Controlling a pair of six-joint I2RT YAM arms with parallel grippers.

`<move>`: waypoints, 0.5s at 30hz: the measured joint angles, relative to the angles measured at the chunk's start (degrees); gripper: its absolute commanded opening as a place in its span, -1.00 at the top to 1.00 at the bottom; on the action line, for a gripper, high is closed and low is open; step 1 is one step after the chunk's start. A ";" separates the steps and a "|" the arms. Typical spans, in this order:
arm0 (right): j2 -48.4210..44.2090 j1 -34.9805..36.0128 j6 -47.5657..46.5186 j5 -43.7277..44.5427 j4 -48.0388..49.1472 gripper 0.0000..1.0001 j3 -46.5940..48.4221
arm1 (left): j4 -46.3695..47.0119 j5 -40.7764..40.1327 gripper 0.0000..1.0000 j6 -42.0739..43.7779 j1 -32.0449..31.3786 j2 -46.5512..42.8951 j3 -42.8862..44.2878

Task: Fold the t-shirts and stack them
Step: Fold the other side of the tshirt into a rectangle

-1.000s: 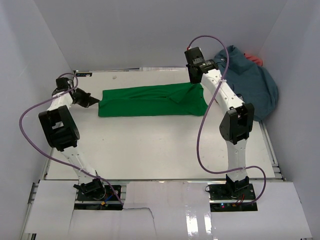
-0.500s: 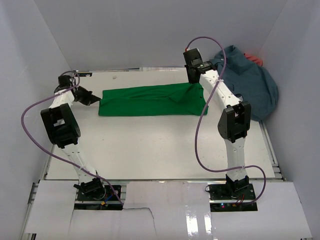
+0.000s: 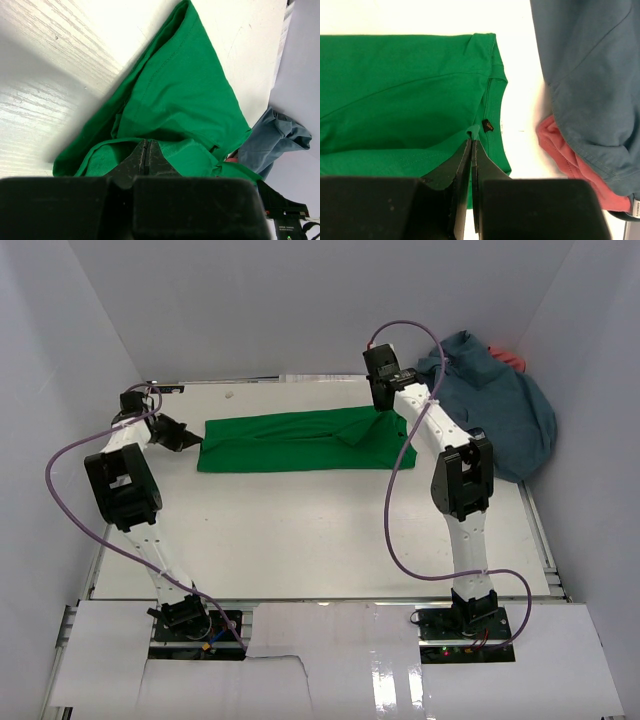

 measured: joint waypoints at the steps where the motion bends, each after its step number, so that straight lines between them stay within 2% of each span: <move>1: 0.15 0.00 -0.02 0.11 0.17 0.85 -0.33 | 0.00 -0.02 1.00 0.00 -0.02 0.11 0.02; 15: 2.56 -0.07 -1.38 1.18 4.76 0.85 -1.68 | 0.22 -0.52 1.00 0.00 -0.52 2.80 1.31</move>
